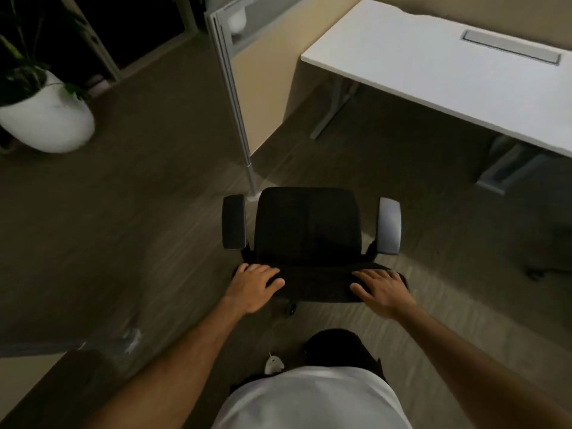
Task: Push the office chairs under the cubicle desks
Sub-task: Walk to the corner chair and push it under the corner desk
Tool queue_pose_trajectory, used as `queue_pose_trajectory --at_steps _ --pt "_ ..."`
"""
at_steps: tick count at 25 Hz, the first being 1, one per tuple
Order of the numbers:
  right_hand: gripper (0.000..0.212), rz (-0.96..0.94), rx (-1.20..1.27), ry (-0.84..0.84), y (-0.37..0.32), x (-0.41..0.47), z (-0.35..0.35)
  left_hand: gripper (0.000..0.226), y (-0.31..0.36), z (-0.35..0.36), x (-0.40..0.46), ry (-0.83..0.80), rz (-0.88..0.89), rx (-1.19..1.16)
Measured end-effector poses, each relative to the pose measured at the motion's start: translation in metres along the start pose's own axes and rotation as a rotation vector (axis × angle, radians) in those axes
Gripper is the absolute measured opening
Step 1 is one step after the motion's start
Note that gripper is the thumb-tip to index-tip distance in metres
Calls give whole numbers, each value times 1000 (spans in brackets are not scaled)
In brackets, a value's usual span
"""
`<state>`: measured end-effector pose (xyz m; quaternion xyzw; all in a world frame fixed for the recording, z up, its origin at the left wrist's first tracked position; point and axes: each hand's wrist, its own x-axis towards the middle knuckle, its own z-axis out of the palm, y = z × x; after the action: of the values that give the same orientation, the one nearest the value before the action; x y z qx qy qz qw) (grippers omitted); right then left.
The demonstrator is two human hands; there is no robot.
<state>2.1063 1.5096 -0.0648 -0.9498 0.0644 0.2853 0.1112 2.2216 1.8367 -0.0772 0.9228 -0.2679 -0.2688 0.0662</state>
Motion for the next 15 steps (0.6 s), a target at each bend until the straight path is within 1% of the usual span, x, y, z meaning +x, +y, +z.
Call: queue_pose_trajectory --at_steps 3,7,10,12,15 --pt "67 8 33 44 -3 0 9 63 -7 3 2 7 9 19" --pt "70 12 47 -16 -4 3 11 65 -15 6 9 22 20 57" --pt "80 37 46 11 -1 9 9 67 -17 7 15 59 36 90" --pt "88 55 19 61 0 12 9 69 -15 6 17 84 52 97" --pt "91 62 8 89 -2 18 10 73 -21 1 25 105 73 117"
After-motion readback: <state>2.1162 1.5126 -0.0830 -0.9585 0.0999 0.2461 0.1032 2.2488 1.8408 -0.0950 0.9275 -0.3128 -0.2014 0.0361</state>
